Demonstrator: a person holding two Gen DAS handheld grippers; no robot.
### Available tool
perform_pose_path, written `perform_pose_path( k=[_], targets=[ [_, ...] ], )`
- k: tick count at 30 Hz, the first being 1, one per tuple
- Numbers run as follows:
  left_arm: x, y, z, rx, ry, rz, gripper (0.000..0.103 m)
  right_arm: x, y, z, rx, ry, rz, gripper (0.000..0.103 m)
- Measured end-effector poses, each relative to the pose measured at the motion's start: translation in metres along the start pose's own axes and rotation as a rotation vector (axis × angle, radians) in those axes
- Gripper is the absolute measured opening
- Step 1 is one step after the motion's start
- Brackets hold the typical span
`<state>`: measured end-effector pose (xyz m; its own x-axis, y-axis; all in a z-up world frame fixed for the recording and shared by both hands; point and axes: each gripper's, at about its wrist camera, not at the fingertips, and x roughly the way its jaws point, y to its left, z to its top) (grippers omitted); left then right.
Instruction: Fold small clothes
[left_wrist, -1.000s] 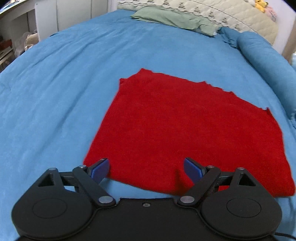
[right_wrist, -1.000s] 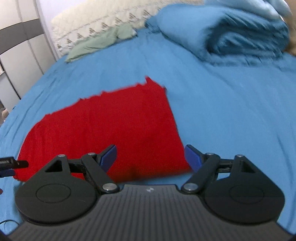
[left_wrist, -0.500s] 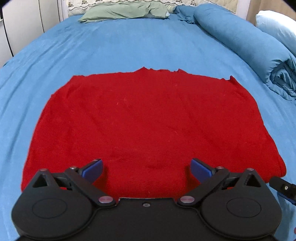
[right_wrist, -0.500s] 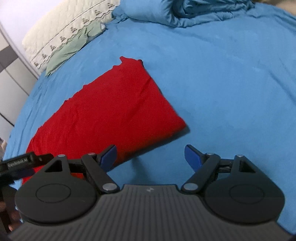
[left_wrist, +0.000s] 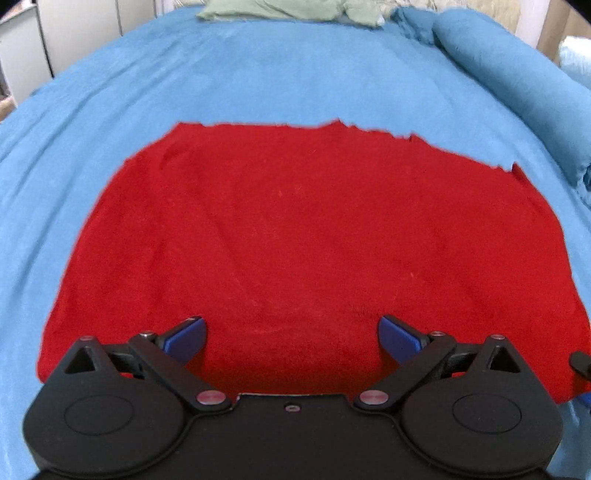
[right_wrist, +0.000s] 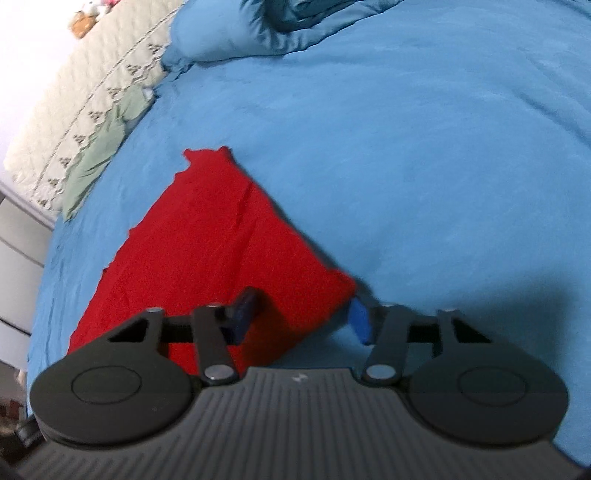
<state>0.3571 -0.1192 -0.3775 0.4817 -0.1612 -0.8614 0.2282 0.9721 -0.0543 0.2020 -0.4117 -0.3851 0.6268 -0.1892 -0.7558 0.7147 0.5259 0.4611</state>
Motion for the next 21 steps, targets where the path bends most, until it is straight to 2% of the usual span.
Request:
perform_pose_path(
  k=[3,5,7,10,12,15,19,21],
  targets=[
    [0.013,-0.004,0.005,0.057,0.062,0.011,0.103,-0.006,0.009,0.002,-0.023,-0.026,-0.069,0.027],
    [0.011,0.0,0.012,0.055,0.08,-0.006,0.103,-0.013,0.027,0.002,-0.072,-0.058,-0.098,0.025],
    [0.001,0.011,0.02,0.029,0.059,-0.015,0.102,-0.025,0.048,0.005,-0.108,-0.101,-0.074,0.024],
    [-0.02,0.035,0.031,0.009,0.006,-0.004,0.102,-0.046,0.098,0.012,-0.202,-0.164,0.038,0.024],
    [-0.037,0.059,0.038,-0.009,-0.02,0.013,0.102,-0.059,0.145,0.01,-0.323,-0.2,0.139,0.023],
    [-0.055,0.099,0.044,-0.071,-0.01,0.023,0.102,-0.072,0.212,-0.008,-0.513,-0.216,0.311,0.023],
    [-0.07,0.153,0.031,-0.125,-0.013,0.078,0.102,-0.076,0.282,-0.077,-0.833,-0.118,0.609,0.023],
    [-0.068,0.175,0.019,-0.143,0.008,0.114,0.102,-0.057,0.299,-0.122,-0.97,-0.015,0.655,0.023]
  ],
)
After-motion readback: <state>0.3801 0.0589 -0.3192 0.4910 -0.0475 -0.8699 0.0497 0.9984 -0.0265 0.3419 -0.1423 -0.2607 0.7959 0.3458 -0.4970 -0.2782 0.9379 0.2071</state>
